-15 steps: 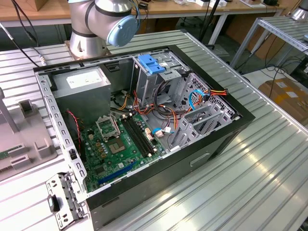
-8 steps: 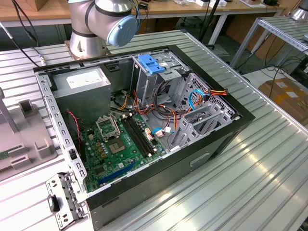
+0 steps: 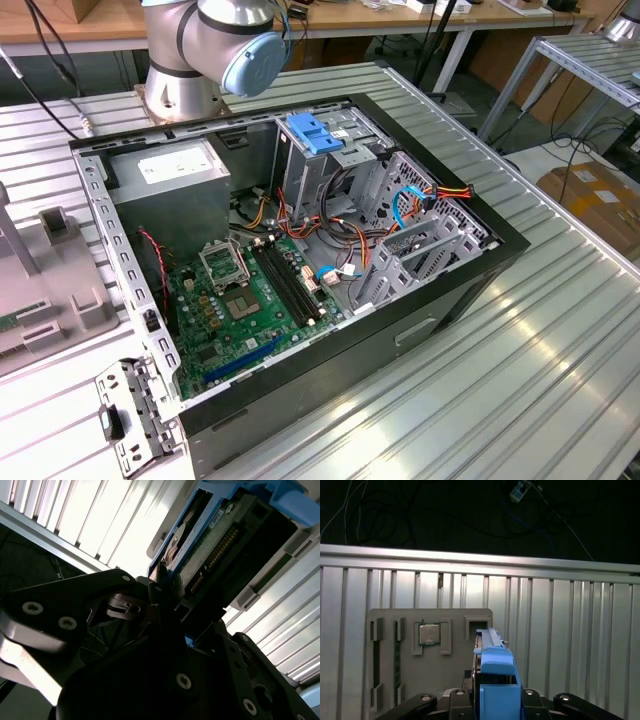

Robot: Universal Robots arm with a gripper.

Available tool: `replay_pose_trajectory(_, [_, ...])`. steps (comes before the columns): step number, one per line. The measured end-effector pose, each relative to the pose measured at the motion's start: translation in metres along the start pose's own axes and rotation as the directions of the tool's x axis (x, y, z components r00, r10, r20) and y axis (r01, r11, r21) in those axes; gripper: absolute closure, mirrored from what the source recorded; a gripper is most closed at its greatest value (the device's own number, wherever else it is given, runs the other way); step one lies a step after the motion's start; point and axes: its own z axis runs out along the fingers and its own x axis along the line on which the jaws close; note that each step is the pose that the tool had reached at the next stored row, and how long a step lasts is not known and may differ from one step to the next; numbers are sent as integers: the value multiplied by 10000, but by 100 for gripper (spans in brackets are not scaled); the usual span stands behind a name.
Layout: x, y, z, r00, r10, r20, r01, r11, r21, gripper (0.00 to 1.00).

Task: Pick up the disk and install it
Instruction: 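Pick up the disk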

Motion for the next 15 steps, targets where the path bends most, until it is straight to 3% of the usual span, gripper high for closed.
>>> replay_pose_trajectory(5, [-2,1,-36,10000,0,0,0,10000,0,64])
replay_pose_trajectory(6, [-5,2,-67,10000,0,0,0,10000,1,64])
replay_pose_trajectory(7, [-6,2,-104,10000,-2,-7,2,10000,0,64])
replay_pose_trajectory(9, [-8,2,-110,10000,0,-43,0,10000,0,64])
replay_pose_trajectory(11, [-8,3,-113,9998,6,-201,-6,10000,-8,64])
replay_pose_trajectory(12, [-8,3,-114,9990,11,-436,-12,10000,-17,64])
replay_pose_trajectory(14, [-8,3,-114,9971,20,-767,-22,10000,-29,64])
replay_pose_trajectory(15, [-7,3,-115,9969,20,-789,-23,10000,-29,64])
